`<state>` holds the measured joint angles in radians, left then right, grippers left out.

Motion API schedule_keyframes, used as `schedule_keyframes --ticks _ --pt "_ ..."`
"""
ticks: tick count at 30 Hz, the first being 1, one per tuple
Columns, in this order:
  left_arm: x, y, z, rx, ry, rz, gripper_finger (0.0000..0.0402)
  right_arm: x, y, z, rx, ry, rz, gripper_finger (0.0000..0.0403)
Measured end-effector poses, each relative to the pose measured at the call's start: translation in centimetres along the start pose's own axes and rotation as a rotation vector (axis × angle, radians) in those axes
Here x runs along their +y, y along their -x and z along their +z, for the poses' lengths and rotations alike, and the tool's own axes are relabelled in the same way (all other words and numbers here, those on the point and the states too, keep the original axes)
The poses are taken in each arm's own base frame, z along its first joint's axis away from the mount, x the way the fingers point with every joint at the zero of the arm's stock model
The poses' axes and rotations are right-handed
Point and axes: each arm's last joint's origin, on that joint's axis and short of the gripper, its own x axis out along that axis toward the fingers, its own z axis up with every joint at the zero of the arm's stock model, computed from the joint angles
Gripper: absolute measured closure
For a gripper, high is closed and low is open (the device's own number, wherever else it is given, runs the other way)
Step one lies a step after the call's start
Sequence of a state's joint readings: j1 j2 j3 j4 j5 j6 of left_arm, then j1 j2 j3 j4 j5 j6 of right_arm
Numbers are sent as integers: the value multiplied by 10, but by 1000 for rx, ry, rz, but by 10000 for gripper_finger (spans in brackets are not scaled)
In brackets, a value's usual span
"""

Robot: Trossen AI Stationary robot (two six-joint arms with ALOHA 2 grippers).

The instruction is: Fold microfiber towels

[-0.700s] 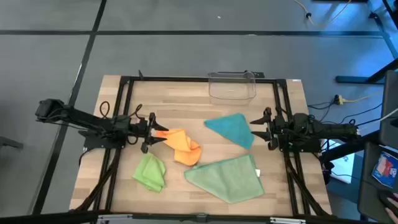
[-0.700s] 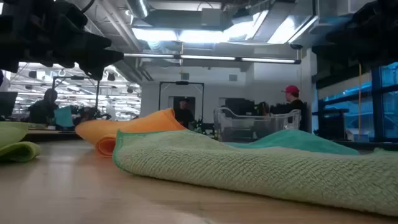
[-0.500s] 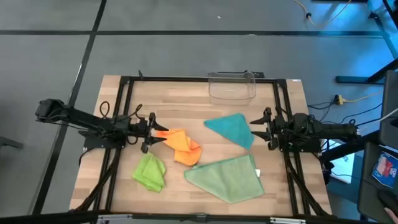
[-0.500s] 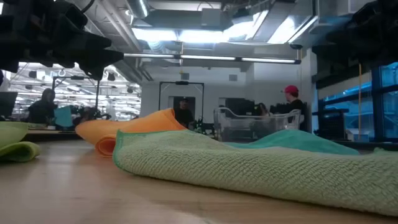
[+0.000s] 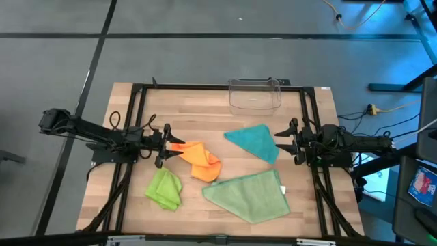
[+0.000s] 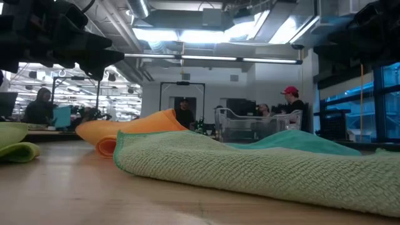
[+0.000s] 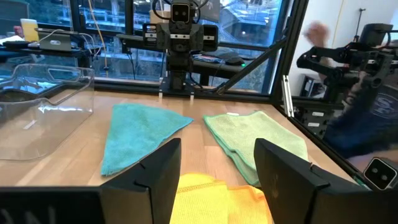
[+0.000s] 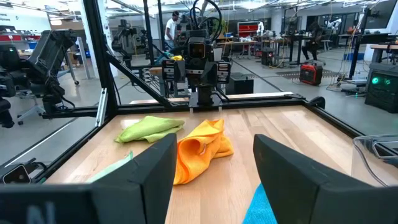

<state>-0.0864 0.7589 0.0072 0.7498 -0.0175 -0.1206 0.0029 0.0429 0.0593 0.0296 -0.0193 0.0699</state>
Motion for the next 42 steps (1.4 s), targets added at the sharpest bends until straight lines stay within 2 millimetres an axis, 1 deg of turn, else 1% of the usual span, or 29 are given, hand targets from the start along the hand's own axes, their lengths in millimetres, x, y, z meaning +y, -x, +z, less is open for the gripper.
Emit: schedule_keyframes --ticks 27,33,39,42 --pt "0 0 0 0 0 0 207 0 0 0 -3 0 1 187" --pt "0 0 0 0 0 0 207 0 0 3 -28 20 1 187" --pt "0 0 0 0 0 0 207 0 1 12 -125 29 -15 187" --pt "0 0 1 -6 0 1 207 0 1 14 -144 24 -22 187"
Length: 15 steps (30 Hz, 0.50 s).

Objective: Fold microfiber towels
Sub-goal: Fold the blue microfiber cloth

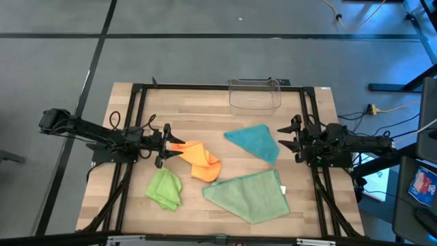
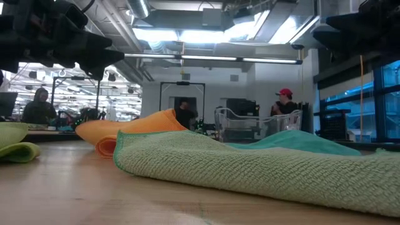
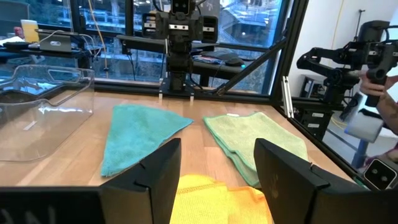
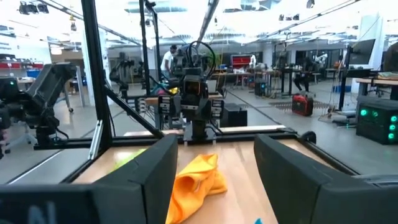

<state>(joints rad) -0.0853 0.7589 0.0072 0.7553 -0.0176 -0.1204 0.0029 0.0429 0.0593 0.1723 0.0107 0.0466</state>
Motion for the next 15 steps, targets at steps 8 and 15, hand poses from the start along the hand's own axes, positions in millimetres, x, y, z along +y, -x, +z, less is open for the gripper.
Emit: schedule_keyframes --ticks 8,15 --pt "0 0 0 -2 0 0 207 0 0 0 3 -77 1 187" --pt "0 0 3 -27 24 15 207 0 0 0 2 -112 3 187"
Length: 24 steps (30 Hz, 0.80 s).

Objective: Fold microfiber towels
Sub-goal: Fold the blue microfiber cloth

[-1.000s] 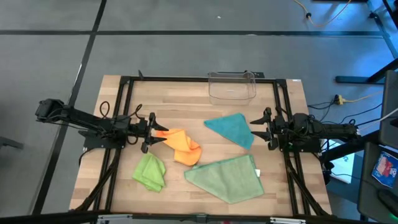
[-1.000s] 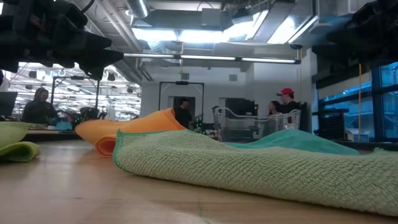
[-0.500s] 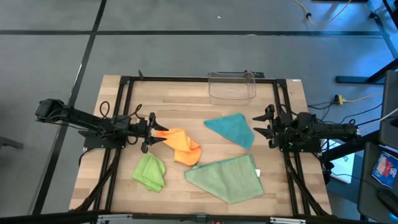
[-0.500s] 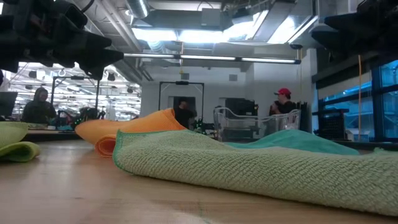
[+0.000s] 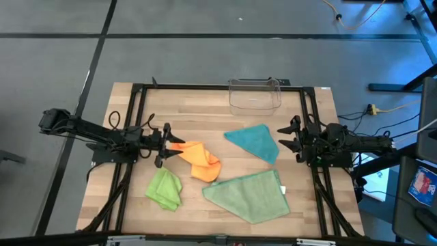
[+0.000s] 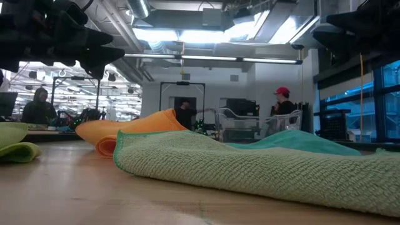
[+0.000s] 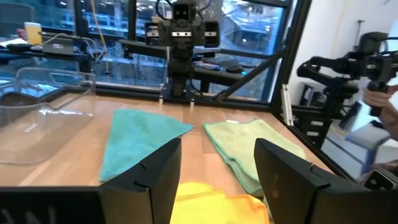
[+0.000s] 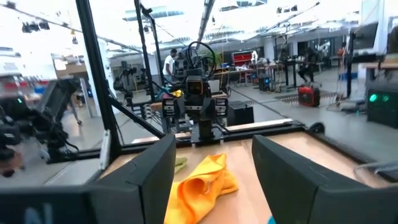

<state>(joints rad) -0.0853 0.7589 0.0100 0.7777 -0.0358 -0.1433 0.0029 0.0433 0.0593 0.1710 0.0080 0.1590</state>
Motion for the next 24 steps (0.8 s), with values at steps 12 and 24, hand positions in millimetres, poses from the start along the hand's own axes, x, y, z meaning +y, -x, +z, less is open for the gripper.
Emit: schedule_keyframes --ticks 12,24 --pt "-1 0 9 -79 7 -4 207 -6 -23 -23 193 -197 -129 187" --pt "-1 0 10 -97 10 -6 207 -5 -93 -16 626 -80 -257 187"
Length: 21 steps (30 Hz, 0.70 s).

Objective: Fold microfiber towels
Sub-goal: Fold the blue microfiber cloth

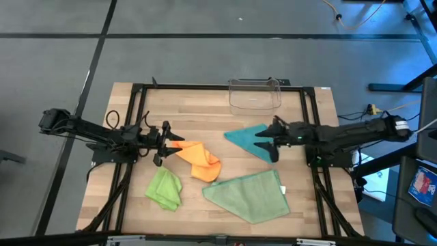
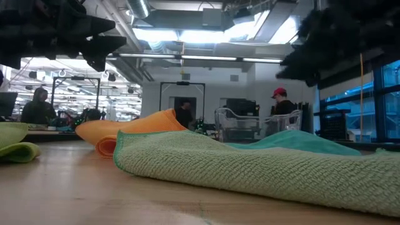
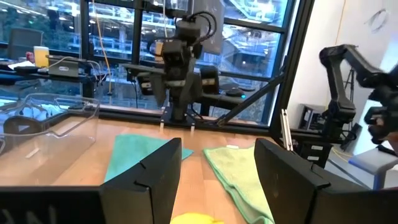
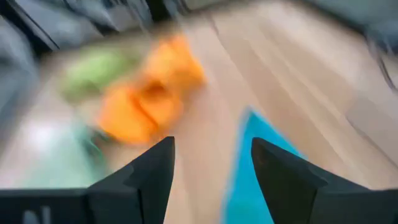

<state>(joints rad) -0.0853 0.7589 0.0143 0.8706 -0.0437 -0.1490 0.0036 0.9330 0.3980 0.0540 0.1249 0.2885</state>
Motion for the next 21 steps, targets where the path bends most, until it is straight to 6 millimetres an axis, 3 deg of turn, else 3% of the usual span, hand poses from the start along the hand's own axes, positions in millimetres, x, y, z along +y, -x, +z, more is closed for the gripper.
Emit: schedule_keyframes --ticks 4,10,15,21 --pt "0 0 0 2 0 1 207 0 -17 3 198 -18 -161 187" --pt "0 0 -1 8 -1 1 207 6 -38 -2 402 45 -67 187" --pt "0 0 -2 19 0 3 207 9 -35 -26 642 -61 -137 187" --pt "0 0 -2 24 0 4 207 35 -23 -44 767 -113 -129 187"
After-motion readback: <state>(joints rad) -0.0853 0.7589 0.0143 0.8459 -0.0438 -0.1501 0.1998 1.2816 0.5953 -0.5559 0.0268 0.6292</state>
